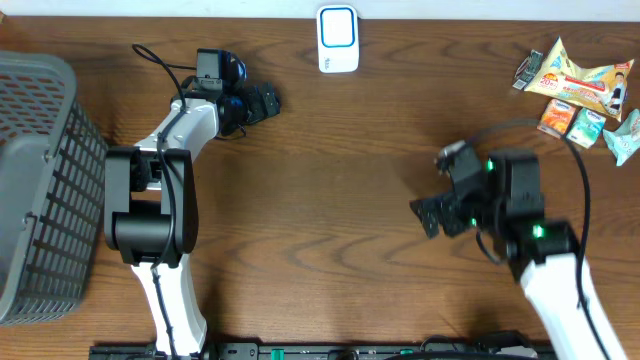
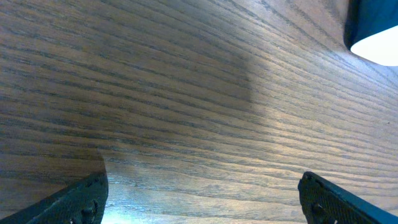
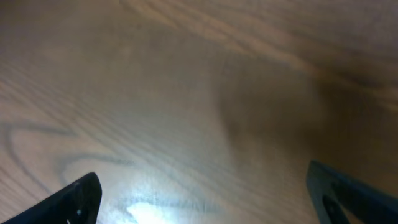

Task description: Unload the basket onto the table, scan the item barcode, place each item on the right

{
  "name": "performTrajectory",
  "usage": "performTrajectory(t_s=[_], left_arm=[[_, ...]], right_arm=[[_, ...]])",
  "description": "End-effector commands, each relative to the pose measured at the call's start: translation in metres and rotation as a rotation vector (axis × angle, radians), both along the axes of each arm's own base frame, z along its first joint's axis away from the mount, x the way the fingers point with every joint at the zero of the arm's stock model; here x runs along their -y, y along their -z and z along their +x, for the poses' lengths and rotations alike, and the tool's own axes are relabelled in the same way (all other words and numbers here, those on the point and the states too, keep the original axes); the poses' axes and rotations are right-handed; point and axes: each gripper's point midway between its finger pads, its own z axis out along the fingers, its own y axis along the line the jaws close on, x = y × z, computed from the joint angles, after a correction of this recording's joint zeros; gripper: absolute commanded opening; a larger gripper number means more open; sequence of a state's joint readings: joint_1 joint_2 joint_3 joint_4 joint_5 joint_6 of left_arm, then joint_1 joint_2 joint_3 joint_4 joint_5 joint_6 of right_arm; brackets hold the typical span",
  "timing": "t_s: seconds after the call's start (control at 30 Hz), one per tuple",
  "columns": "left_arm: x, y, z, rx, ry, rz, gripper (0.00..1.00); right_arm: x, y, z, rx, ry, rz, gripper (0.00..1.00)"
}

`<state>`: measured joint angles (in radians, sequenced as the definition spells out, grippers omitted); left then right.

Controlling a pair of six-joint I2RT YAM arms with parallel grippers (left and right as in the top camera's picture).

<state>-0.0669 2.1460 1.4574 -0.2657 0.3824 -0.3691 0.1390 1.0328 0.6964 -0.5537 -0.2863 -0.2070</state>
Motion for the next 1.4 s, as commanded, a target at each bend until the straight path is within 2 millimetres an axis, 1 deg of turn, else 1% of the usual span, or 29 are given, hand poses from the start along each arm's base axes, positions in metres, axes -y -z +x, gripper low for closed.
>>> performTrajectory(t_s=[0.0,0.17,0.3,0.43,0.7,1.0,1.27,1.37], left_arm=[[-0.009,0.029,-0.016,-0.084,-0.022,0.030,0.98],[-0.009,0.029,-0.015,-0.084,-0.022,0.030,0.98],[-0.009,0.029,-0.016,-0.084,-0.022,0.030,0.97],[-0.009,0.029,-0.016,-0.084,-0.022,0.030,0.98],[-0.009,0.029,-0.015,-0.084,-0.022,0.030,0.98],[-0.009,0.029,-0.016,-0.084,-0.022,0.030,0.98],[-0.009,0.029,-0.015,-0.084,-0.022,0.030,0.98],[-0.009,0.029,-0.016,-0.084,-0.022,0.030,0.98]], right_arm=[[0.001,0.012,-0.013,0.063,0.010,0.039,0.99],[0.006,0.029,-0.029,0.197,0.030,0.081,0.99],[0.010,0.030,-0.034,0.316,0.055,0.108,0.99],[0.013,0.025,-0.034,0.421,0.064,0.109,0.99],[0.017,0.011,-0.039,0.567,0.072,0.109,0.99],[0.021,-0.006,-0.039,0.669,0.092,0.104,0.99],[0.033,-0.030,-0.039,0.792,0.160,0.084,0.99],[0.036,-0.034,-0.037,0.824,0.180,0.080,0.99]])
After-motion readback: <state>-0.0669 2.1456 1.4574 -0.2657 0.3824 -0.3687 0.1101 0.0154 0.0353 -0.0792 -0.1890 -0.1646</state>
